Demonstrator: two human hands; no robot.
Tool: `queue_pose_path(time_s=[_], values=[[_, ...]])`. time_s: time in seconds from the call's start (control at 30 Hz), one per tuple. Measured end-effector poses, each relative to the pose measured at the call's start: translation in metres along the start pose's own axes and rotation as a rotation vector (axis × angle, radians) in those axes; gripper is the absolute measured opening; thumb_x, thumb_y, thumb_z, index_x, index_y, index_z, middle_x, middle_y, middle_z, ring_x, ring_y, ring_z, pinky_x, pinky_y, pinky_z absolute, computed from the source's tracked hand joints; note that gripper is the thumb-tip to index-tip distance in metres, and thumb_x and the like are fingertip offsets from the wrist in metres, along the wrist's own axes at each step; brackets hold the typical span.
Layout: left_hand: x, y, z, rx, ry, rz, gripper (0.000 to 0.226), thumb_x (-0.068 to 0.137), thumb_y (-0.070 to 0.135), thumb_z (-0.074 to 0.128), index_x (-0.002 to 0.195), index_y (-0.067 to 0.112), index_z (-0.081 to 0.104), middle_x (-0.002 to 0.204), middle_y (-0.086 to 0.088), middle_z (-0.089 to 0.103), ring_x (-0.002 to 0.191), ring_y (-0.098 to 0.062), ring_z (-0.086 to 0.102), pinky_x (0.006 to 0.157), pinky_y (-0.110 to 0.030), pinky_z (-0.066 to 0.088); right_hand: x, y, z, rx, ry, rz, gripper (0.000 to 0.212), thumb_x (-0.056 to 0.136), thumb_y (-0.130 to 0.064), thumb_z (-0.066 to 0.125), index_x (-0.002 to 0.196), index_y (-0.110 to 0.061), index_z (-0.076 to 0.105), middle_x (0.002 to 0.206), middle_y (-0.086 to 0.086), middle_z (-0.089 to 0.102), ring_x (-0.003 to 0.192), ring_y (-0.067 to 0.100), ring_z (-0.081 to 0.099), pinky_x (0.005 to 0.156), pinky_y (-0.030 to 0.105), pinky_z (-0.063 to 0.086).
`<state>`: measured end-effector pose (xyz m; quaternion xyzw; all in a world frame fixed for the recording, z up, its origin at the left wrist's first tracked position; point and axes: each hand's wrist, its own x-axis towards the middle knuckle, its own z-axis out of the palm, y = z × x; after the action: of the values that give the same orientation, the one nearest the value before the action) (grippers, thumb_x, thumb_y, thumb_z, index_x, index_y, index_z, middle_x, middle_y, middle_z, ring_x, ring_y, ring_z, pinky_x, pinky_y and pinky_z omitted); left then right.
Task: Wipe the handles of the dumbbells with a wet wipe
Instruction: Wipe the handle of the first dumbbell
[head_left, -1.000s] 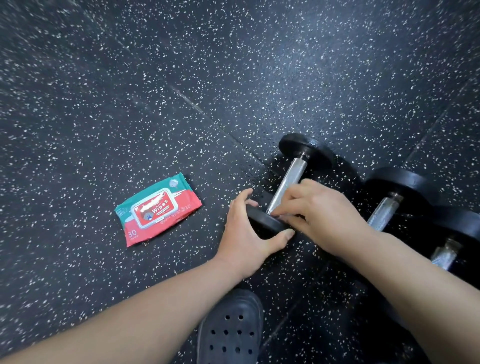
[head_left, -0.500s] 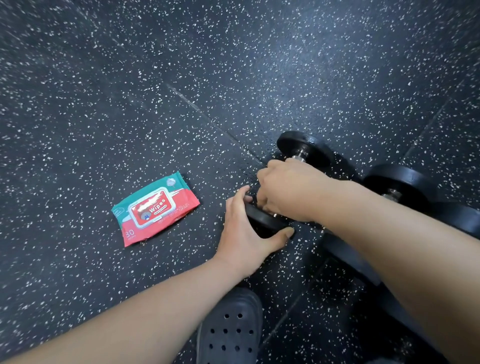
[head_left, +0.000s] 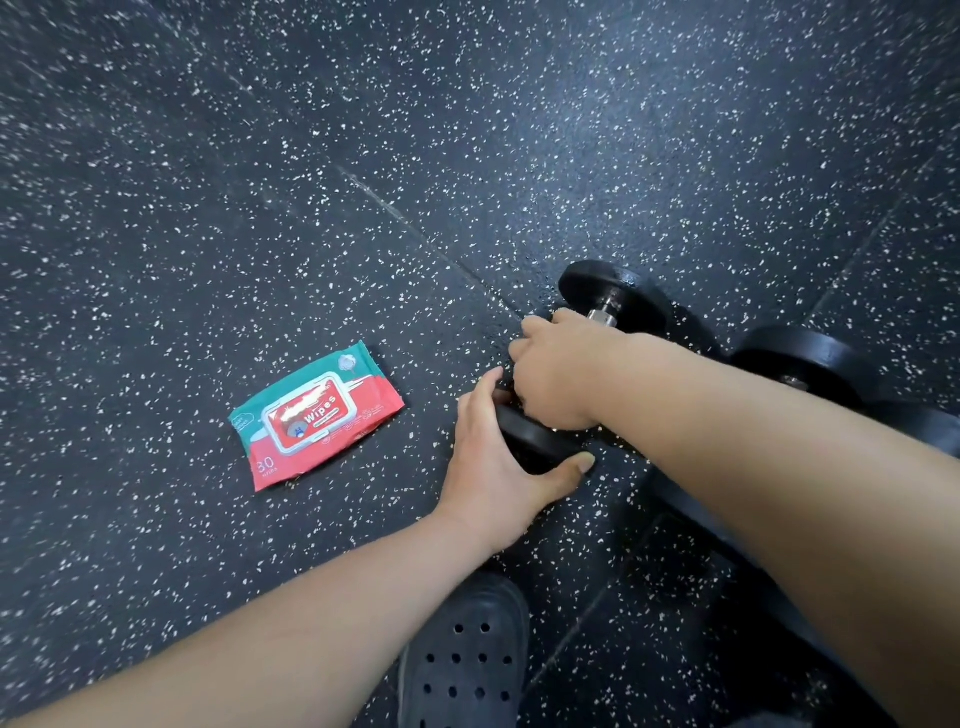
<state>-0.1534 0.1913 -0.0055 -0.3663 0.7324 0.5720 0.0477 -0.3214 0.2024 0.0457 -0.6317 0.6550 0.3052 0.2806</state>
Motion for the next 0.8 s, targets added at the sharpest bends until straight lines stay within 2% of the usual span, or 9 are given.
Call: queue_pose_path(time_s=[0.07,0.23,0.3,0.4,0.5,0.57,0.63,0.73,0.8], values=[[0.0,-0.001,0.001,0.0,0.0,0.003,0.126,0.057,0.071,0.085,0.16,0.039,0.02,0.145,0.019,0.035,0.14,0.0,0.038,0.12,-0.036,0.038,-0.001,0.004,0.009,0.043,0.038,-0.012,0.034,0.107,-0.038,0.039,0.115,-0.027,0.07,0.124,-0.006,0.062,0.12,0.022,0.047,0.096,0.04,0.039],[0.001,-0.005,0.002,0.012,-0.002,0.02,0.127,0.058,0.072,0.084,0.161,0.034,0.018,0.14,0.017,0.039,0.137,-0.004,0.041,0.119,-0.031,0.036,-0.019,0.003,0.044,0.102,0.384,-0.022,0.038,0.104,-0.042,0.038,0.097,-0.034,0.075,0.101,-0.015,0.071,0.114,0.017,0.059,0.109,0.041,0.04],[0.002,-0.005,0.002,0.006,-0.002,0.018,0.128,0.058,0.073,0.085,0.161,0.033,0.018,0.139,0.017,0.039,0.137,-0.004,0.041,0.119,-0.032,0.036,-0.028,-0.001,0.061,0.202,0.593,0.025,0.028,0.1,-0.042,0.052,0.092,-0.037,0.079,0.099,-0.019,0.071,0.117,0.015,0.06,0.109,0.038,0.04],[0.001,-0.005,0.002,-0.001,0.001,0.028,0.128,0.059,0.074,0.084,0.161,0.031,0.019,0.138,0.016,0.04,0.137,-0.005,0.042,0.119,-0.032,0.037,-0.044,-0.012,0.082,0.492,0.876,0.155,0.005,0.087,-0.041,0.08,0.089,-0.037,0.084,0.101,-0.015,0.066,0.113,0.021,0.059,0.094,0.038,0.045],[0.0,-0.005,0.002,-0.017,0.001,0.028,0.126,0.06,0.073,0.083,0.161,0.031,0.02,0.139,0.016,0.039,0.139,-0.004,0.039,0.12,-0.032,0.035,-0.052,-0.023,0.093,0.723,0.891,0.315,0.01,0.084,-0.041,0.085,0.093,-0.037,0.084,0.096,-0.016,0.061,0.098,0.019,0.054,0.08,0.039,0.045],[0.001,-0.005,0.001,-0.013,0.005,0.026,0.124,0.061,0.071,0.081,0.161,0.031,0.02,0.14,0.016,0.038,0.139,-0.002,0.036,0.122,-0.033,0.033,-0.056,-0.032,0.096,0.917,0.886,0.373,0.011,0.083,-0.033,0.087,0.094,-0.034,0.084,0.091,-0.019,0.064,0.09,0.013,0.057,0.079,0.038,0.05],[0.001,-0.005,0.0,-0.007,0.003,0.024,0.123,0.061,0.072,0.08,0.161,0.031,0.02,0.139,0.016,0.038,0.139,-0.003,0.037,0.122,-0.035,0.033,-0.06,-0.038,0.095,1.182,0.851,0.445,0.014,0.083,-0.024,0.089,0.092,-0.034,0.084,0.087,-0.019,0.07,0.083,0.007,0.064,0.079,0.029,0.054],[0.002,-0.006,-0.002,-0.003,-0.007,0.014,0.122,0.061,0.073,0.08,0.16,0.033,0.021,0.139,0.016,0.039,0.137,-0.004,0.04,0.121,-0.037,0.035,-0.065,-0.045,0.094,1.467,0.739,0.598,0.014,0.084,-0.023,0.088,0.087,-0.036,0.082,0.082,-0.024,0.075,0.082,-0.003,0.071,0.079,0.017,0.055],[0.003,-0.006,-0.003,-0.002,-0.008,0.013,0.122,0.06,0.073,0.08,0.16,0.033,0.021,0.139,0.015,0.04,0.137,-0.004,0.041,0.121,-0.037,0.035,-0.065,-0.049,0.094,1.619,0.69,0.649,0.013,0.084,-0.022,0.087,0.085,-0.033,0.082,0.082,-0.022,0.077,0.082,-0.005,0.072,0.081,0.019,0.055]])
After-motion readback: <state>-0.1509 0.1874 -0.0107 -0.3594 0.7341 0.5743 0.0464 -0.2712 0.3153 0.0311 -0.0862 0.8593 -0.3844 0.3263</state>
